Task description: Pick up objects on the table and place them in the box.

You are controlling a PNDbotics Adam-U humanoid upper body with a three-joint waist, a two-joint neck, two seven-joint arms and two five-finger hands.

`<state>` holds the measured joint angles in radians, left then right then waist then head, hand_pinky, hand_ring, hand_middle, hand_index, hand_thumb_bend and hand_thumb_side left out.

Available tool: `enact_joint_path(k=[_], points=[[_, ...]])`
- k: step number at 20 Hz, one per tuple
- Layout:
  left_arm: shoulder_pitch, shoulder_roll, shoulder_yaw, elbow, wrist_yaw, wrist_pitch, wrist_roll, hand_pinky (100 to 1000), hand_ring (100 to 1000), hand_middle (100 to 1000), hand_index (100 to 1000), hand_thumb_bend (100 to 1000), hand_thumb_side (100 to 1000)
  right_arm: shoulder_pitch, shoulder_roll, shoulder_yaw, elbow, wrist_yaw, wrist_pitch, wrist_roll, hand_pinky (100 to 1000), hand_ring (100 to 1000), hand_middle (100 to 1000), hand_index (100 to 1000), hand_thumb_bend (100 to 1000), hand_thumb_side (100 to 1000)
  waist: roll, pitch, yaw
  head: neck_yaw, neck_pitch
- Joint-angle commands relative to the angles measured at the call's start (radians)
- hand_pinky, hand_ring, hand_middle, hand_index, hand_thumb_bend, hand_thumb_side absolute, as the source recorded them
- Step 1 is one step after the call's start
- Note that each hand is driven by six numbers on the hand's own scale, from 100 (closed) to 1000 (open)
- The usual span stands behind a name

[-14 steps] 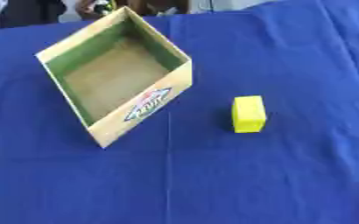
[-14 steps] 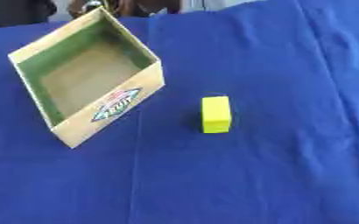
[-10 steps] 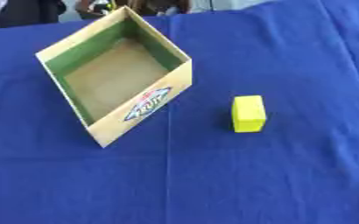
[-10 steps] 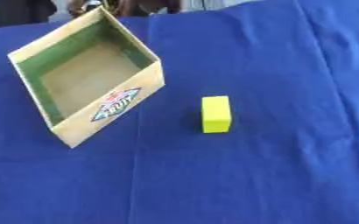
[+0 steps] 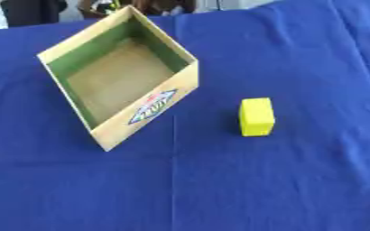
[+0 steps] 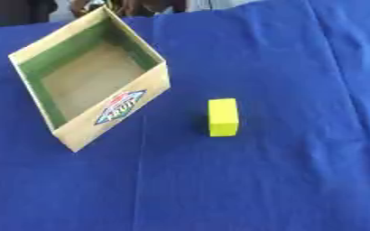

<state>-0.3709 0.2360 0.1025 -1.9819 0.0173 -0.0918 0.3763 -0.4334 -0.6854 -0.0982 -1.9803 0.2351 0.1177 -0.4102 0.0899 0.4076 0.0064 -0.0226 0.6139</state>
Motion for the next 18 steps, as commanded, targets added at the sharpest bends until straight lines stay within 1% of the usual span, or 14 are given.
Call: enact_joint_path(k=[1,3,4,5,7,10,11,12,14,16,17,18], points=[[-0.010,0.017,0.000,-0.018,0.006,0.001,-0.008,723,727,726,895,100,977,-0.059,-0.101,0.057,-0.020,0.049,0.027,0.042,777,850,814,853,111,924,-0.009,-0.028,0.006,-0.010,0.002],[-0.010,0.018,-0.002,-0.018,0.007,0.001,-0.011,723,727,726,895,100,977,-0.100,-0.145,0.101,-0.020,0.076,0.053,0.069,778,849,815,853,117,927,-0.010,-0.030,0.009,-0.014,0.002],[-0.010,0.018,-0.004,-0.018,0.008,0.002,-0.012,723,727,726,895,100,977,-0.120,-0.167,0.123,-0.020,0.090,0.067,0.083,786,852,830,866,159,946,-0.011,-0.031,0.013,-0.019,0.003],[-0.010,0.018,-0.006,-0.018,0.009,0.003,-0.014,723,727,726,895,100,977,-0.140,-0.190,0.145,-0.020,0.103,0.080,0.097,789,854,834,870,170,946,-0.013,-0.032,0.016,-0.022,0.003],[-0.011,0.017,-0.007,-0.018,0.011,0.003,-0.016,723,727,726,895,100,977,-0.174,-0.233,0.189,-0.020,0.130,0.107,0.123,790,854,835,870,173,947,-0.011,-0.032,0.020,-0.026,0.002],[-0.014,0.015,-0.013,-0.018,0.014,0.004,-0.022,723,728,726,895,100,977,-0.221,-0.300,0.257,-0.003,0.172,0.140,0.165,812,866,854,892,256,935,-0.014,-0.032,0.030,-0.038,0.001],[-0.015,0.014,-0.015,-0.018,0.016,0.004,-0.024,723,728,726,895,100,977,-0.234,-0.316,0.280,0.013,0.186,0.139,0.179,819,871,859,898,284,938,-0.015,-0.031,0.033,-0.042,0.000],[-0.016,0.014,-0.017,-0.018,0.017,0.004,-0.026,723,728,726,895,100,977,-0.245,-0.325,0.302,0.031,0.200,0.132,0.193,819,871,859,898,284,938,-0.016,-0.031,0.036,-0.044,-0.001],[-0.017,0.014,-0.019,-0.018,0.019,0.005,-0.030,723,728,727,896,100,977,-0.268,-0.329,0.347,0.073,0.227,0.112,0.220,827,875,861,904,323,928,-0.017,-0.031,0.039,-0.047,0.000],[-0.017,0.014,-0.021,-0.018,0.020,0.005,-0.032,724,729,727,893,100,977,-0.293,-0.324,0.391,0.117,0.254,0.092,0.248,836,879,856,906,393,909,-0.018,-0.031,0.040,-0.051,0.001],[-0.018,0.014,-0.021,-0.018,0.020,0.006,-0.033,724,729,727,892,100,977,-0.307,-0.319,0.413,0.139,0.268,0.086,0.261,837,880,853,906,405,902,-0.018,-0.032,0.041,-0.052,0.002],[-0.018,0.014,-0.022,-0.018,0.021,0.006,-0.035,724,729,727,893,100,977,-0.322,-0.310,0.437,0.162,0.282,0.084,0.276,839,882,847,906,443,876,-0.019,-0.032,0.041,-0.053,0.003]])
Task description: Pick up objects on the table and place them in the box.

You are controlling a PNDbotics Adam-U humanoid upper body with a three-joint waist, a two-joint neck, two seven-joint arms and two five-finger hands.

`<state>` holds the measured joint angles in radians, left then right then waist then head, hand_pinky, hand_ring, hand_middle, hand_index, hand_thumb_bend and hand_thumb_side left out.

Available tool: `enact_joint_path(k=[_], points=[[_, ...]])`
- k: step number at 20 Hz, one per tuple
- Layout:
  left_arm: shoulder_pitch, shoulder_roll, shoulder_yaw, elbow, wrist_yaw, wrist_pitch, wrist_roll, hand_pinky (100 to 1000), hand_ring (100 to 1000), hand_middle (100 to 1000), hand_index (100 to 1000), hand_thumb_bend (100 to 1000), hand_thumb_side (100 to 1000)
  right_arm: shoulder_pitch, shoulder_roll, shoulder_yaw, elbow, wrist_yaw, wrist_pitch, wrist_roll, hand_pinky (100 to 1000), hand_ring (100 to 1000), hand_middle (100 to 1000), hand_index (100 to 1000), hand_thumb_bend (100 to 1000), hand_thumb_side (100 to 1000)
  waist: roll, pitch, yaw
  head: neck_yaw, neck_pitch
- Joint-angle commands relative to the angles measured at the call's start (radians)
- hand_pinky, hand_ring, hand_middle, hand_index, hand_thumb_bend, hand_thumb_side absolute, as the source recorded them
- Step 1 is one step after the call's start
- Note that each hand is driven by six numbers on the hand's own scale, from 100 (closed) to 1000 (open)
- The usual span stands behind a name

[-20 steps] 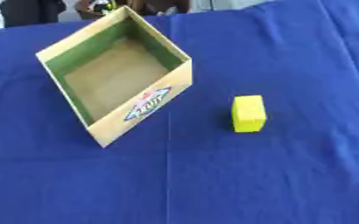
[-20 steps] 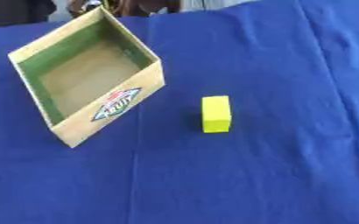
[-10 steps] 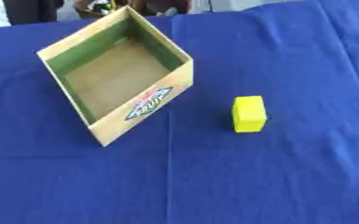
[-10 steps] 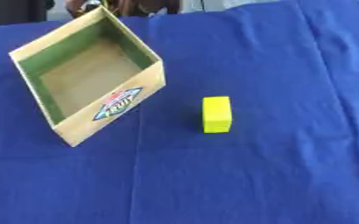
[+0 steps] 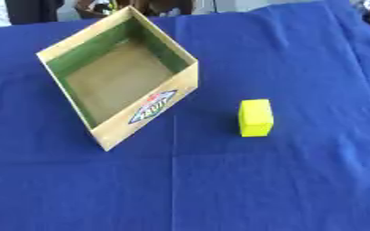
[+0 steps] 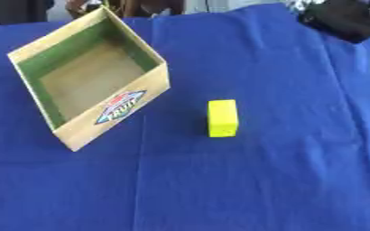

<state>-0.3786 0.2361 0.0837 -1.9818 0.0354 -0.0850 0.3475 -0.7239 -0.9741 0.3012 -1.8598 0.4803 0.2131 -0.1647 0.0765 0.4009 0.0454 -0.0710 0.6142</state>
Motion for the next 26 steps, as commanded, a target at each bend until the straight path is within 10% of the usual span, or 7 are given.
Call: enact_joint_path(k=[1,17,23,26], points=[[-0.010,0.014,-0.004,-0.018,0.003,-0.001,-0.007,723,729,727,893,100,977,-0.045,-0.013,0.059,0.064,0.051,-0.011,0.044,843,885,840,904,472,855,-0.005,-0.026,0.002,-0.006,0.002],[-0.013,0.011,-0.009,-0.018,0.006,0.002,-0.013,723,730,728,893,100,974,-0.166,0.135,0.210,0.387,0.246,-0.148,0.269,870,918,823,926,637,524,-0.007,-0.027,0.002,-0.019,0.000],[-0.009,0.013,-0.006,-0.018,0.004,0.006,-0.012,723,731,728,892,100,975,-0.213,0.140,0.056,0.201,0.186,-0.124,0.971,876,945,845,939,672,424,-0.006,-0.025,-0.006,-0.009,0.006],[-0.009,0.015,-0.005,-0.018,0.003,0.008,-0.013,723,731,728,892,100,974,-0.220,0.122,0.020,0.127,0.102,-0.071,1.060,873,943,841,936,667,461,-0.007,-0.024,-0.008,-0.007,0.008]])
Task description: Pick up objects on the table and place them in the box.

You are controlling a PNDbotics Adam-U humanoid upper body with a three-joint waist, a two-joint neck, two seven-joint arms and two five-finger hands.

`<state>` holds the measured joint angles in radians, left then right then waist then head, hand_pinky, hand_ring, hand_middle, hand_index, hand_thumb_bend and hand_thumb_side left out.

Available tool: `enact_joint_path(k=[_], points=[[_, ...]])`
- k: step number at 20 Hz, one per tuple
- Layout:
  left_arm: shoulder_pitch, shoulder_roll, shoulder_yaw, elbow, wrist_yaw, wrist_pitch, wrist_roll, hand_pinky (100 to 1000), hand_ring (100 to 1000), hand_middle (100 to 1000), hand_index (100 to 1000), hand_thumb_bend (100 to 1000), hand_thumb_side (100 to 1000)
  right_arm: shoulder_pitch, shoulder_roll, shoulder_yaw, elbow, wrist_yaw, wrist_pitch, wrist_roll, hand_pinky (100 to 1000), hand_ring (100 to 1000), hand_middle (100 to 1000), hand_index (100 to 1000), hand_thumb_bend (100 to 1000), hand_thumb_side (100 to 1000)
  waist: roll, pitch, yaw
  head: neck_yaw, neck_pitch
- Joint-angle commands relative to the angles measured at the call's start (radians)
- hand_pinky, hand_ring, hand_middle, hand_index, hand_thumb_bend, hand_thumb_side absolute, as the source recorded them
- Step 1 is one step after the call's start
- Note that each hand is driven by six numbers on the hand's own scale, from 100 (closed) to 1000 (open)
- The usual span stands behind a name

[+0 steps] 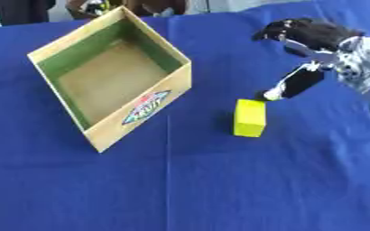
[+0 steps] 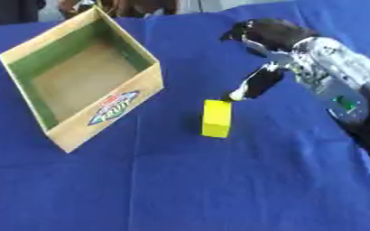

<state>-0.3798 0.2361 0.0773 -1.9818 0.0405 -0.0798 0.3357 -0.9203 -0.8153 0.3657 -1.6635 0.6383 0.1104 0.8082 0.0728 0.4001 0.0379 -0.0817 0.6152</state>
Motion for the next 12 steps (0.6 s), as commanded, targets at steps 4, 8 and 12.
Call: enact_joint_path(k=[4,8,12], points=[[-0.005,0.015,0.001,-0.018,-0.006,0.005,-0.001,723,732,728,892,100,974,-0.034,-0.053,-0.088,-0.135,-0.069,0.084,0.098,872,935,835,932,640,514,-0.005,-0.021,-0.004,0.006,0.008],[-0.004,0.015,0.001,-0.018,-0.008,0.006,0.000,723,732,727,891,100,973,-0.031,-0.068,-0.123,-0.191,-0.020,0.105,0.086,871,927,831,930,601,541,-0.006,-0.020,-0.006,0.007,0.006],[-0.002,0.015,0.001,-0.018,-0.008,0.006,-0.001,723,732,727,890,100,973,-0.026,-0.071,-0.134,-0.216,0.012,0.115,0.065,865,924,828,924,579,600,-0.006,-0.018,-0.007,0.008,0.006]])
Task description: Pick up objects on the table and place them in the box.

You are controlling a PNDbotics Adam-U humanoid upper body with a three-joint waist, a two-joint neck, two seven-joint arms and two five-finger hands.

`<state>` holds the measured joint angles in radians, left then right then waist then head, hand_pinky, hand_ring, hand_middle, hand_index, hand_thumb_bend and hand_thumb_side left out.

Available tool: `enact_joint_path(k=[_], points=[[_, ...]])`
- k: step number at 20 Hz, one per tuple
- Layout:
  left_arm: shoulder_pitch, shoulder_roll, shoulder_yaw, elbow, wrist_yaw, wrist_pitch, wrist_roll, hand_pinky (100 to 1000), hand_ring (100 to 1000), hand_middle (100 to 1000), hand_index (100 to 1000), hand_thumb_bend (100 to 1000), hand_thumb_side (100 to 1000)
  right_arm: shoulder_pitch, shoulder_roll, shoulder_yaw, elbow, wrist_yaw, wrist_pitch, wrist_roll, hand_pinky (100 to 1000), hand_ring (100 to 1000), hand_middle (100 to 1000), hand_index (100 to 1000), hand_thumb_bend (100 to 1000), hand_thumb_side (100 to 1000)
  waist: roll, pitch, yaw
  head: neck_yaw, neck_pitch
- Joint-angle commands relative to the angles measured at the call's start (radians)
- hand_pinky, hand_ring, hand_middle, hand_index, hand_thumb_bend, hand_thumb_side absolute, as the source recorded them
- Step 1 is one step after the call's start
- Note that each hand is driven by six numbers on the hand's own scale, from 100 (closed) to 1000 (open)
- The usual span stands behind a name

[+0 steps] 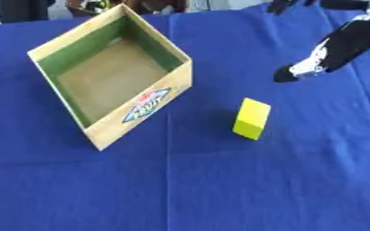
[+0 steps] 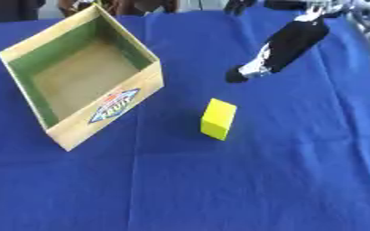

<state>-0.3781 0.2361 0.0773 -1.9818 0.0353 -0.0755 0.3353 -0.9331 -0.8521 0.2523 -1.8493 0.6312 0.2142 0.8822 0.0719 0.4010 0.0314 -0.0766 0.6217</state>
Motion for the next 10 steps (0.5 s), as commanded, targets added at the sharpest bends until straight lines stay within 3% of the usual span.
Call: enact_joint_path(k=[1,5,10], points=[[-0.005,0.016,0.002,-0.018,-0.003,0.002,0.000,723,732,727,890,100,973,-0.011,-0.036,-0.018,-0.035,0.011,0.016,-0.008,863,926,828,925,586,624,-0.006,-0.019,-0.001,0.003,0.000],[-0.007,0.015,0.001,-0.018,-0.002,0.002,0.000,723,731,726,888,100,972,0.010,-0.049,-0.008,-0.059,-0.048,0.065,0.015,853,924,817,919,632,648,-0.006,-0.016,-0.004,0.004,-0.002],[-0.009,0.014,0.001,-0.018,-0.001,0.001,0.001,722,731,726,888,100,971,0.037,-0.059,0.009,-0.112,-0.052,0.129,0.024,842,916,807,915,666,666,-0.006,-0.015,-0.003,0.003,-0.001]])
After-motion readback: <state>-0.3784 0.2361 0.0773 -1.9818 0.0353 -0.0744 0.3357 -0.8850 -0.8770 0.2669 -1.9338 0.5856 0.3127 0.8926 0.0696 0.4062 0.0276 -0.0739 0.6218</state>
